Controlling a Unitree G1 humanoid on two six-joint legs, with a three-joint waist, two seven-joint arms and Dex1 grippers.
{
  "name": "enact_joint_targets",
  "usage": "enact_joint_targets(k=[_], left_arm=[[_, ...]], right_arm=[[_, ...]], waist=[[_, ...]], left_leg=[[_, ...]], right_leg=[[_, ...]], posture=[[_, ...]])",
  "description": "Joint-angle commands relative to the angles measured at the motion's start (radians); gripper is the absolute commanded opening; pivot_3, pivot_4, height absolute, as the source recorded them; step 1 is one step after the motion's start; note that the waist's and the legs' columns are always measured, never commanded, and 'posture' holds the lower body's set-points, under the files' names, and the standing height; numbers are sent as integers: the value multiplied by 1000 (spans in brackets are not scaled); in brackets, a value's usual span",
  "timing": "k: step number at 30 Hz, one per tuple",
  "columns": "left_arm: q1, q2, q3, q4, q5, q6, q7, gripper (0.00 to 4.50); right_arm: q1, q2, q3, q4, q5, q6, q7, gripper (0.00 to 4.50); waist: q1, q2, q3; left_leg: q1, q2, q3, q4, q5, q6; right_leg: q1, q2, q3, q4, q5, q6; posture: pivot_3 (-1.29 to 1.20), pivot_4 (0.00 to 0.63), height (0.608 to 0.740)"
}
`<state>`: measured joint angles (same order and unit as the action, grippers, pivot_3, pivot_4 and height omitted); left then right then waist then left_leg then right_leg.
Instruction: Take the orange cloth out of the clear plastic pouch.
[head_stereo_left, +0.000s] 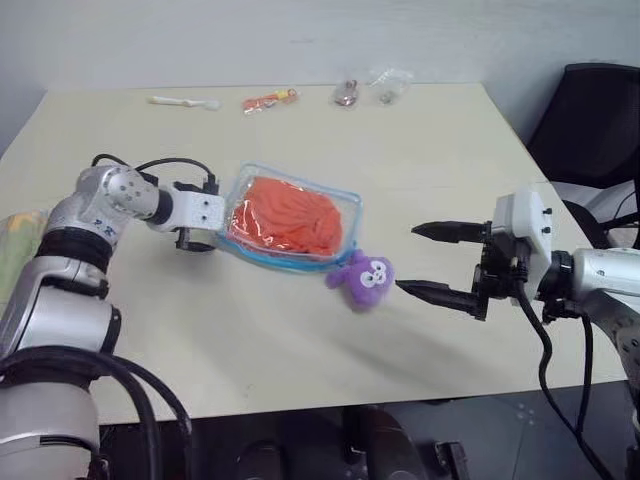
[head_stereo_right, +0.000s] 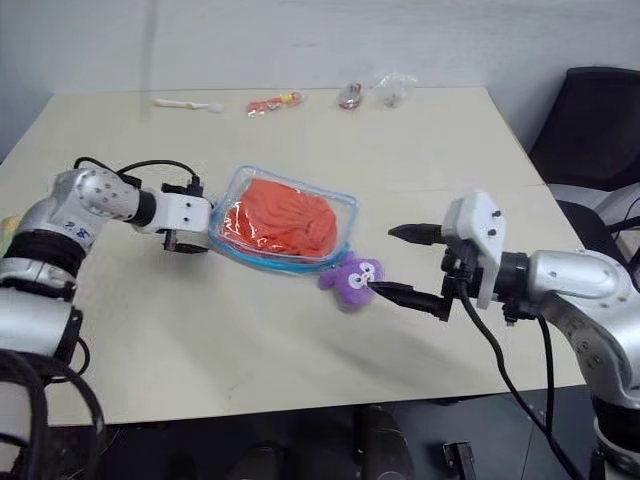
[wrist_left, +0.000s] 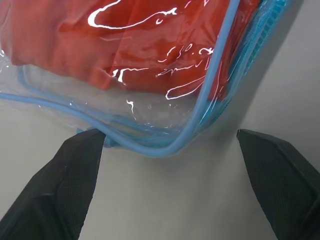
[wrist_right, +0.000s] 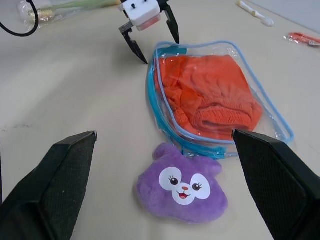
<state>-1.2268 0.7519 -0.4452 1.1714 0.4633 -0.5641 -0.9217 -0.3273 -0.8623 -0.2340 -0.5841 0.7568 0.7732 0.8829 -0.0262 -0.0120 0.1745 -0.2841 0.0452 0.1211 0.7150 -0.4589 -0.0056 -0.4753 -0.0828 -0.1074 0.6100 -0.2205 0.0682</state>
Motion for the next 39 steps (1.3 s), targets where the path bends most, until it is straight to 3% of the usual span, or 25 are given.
enact_joint_targets(k=[1,5,12,21,26,33,39], left_arm=[[-40,-14,-18,51,46,-48,53,4466],[-59,-21,-5,68,47,-82,31,4466],[-70,74,49,13,6,-180,-20,4466],[-52,28,76,-39,-28,-232,-74,4466],[-46,-31,-13,9,97,-224,51,4466],[-38,-51,-60,63,166,-190,173,4466],[2,-9,5,55,72,-214,65,2595]], right_arm=[[6,-16,-47,-44,28,6,-32,4500],[16,-22,-62,-66,44,15,-57,4500],[39,-40,-79,-76,61,8,-74,4500],[24,-41,-59,-79,75,4,-88,4500],[9,-52,-64,-81,94,14,-86,4500],[-19,-57,-49,-67,107,12,-82,4500],[-46,-42,-13,-55,110,12,-80,4500]], waist=[[2,0,0],[8,0,0],[6,0,0],[26,-1,0],[25,-1,0],[25,-1,0],[25,-1,0]], left_leg=[[0,0,0,0,0,0],[0,0,0,1,0,0],[0,0,0,0,0,0],[0,0,-1,1,0,0],[0,0,-1,1,0,1],[1,0,-1,0,0,1],[2,0,-2,0,0,1]], right_leg=[[0,0,0,0,0,0],[0,0,0,0,0,1],[-2,0,0,-1,1,1],[-1,0,0,-2,1,2],[1,0,0,-3,2,2],[6,0,0,-4,2,2],[9,0,0,-5,2,3]], posture=[[0,150,740],[0,150,740],[0,150,740],[0,150,740],[0,150,740],[0,150,740],[0,150,740]])
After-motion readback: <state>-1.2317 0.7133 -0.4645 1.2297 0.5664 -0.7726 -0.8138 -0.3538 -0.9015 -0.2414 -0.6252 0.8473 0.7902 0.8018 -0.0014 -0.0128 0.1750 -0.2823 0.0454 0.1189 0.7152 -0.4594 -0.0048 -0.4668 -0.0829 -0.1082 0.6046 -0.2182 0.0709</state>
